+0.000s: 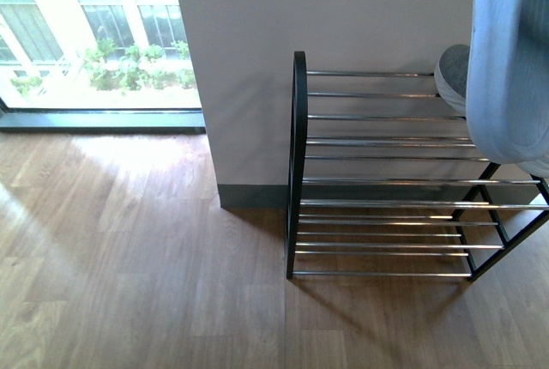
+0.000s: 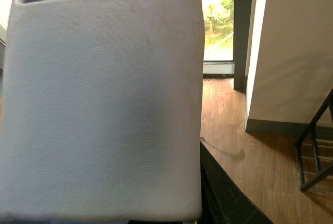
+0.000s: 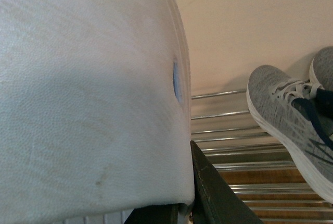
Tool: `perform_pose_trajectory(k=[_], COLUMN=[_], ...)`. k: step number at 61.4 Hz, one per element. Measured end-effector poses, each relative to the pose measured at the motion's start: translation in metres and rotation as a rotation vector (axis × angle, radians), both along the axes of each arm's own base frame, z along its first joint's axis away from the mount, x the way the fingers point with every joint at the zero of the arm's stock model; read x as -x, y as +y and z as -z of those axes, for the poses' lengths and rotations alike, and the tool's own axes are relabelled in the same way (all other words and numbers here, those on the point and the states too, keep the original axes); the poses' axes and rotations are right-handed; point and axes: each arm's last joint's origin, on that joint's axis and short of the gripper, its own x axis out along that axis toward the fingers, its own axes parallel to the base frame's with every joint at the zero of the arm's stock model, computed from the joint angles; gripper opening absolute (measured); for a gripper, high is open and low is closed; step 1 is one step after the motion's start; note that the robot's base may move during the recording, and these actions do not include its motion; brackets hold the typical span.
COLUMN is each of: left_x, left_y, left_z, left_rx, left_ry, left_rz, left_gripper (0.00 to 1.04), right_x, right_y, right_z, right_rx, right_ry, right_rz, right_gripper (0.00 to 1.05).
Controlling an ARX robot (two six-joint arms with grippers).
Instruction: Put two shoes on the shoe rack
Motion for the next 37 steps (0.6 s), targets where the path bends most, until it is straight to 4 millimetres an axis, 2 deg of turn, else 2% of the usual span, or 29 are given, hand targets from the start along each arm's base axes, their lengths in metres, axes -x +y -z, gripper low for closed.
perform_pose_trajectory(k=[17,27,31,37], left_x=[0.0,0.0,0.0,0.0], left_y=[0.0,0.0,0.0,0.0], left_z=[0.0,0.0,0.0,0.0], left_rx=[0.0,0.0,0.0,0.0], left_ry=[0.0,0.0,0.0,0.0], left_rz=[0.0,0.0,0.0,-0.001], left_gripper=[0.02,0.02,0.02,0.02], right_x=[0.0,-0.008,-0.025,-0.066], right_y=[0.0,0.003,0.008,0.016], right_z=[0.0,-0.003,-0.004,0.003], right_rx=[0.0,0.025,0.044,0.123], right_ry=[-0.002,0.052,0.109,0.216], right_rz=[-0.002,-0.165,-0.22,-0.279], right_gripper=[0.01,0.01,0.01,0.01])
